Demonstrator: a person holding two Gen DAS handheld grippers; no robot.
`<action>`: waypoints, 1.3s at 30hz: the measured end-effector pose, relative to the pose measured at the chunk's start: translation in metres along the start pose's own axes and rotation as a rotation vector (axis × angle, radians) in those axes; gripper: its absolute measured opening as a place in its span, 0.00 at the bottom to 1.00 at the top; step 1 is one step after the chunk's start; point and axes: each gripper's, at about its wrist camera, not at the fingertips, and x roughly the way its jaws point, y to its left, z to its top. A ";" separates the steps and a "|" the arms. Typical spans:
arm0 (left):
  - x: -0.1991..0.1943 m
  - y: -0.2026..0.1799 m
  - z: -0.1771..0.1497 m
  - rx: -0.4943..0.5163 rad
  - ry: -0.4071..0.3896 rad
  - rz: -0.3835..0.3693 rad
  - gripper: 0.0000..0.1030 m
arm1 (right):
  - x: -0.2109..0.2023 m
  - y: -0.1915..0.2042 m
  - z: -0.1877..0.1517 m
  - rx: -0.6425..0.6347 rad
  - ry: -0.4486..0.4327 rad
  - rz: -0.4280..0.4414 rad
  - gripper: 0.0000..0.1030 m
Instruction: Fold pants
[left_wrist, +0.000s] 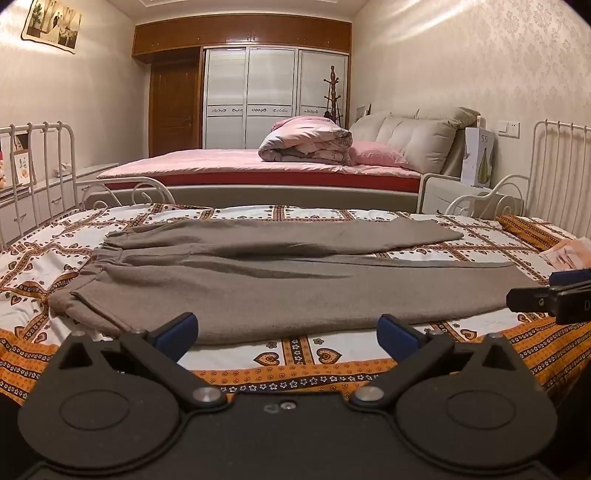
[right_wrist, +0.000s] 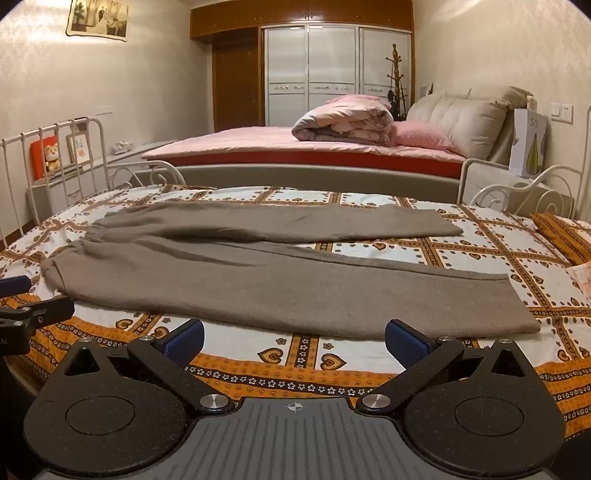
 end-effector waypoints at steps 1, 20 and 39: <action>0.000 0.000 0.000 -0.003 -0.002 0.000 0.94 | 0.000 0.000 0.000 0.003 -0.004 0.001 1.00; 0.001 -0.001 0.000 0.005 -0.001 0.000 0.94 | 0.002 -0.002 -0.001 0.002 0.006 -0.007 1.00; 0.002 -0.001 0.000 0.010 -0.001 -0.004 0.94 | 0.005 0.000 -0.003 0.005 0.010 -0.004 1.00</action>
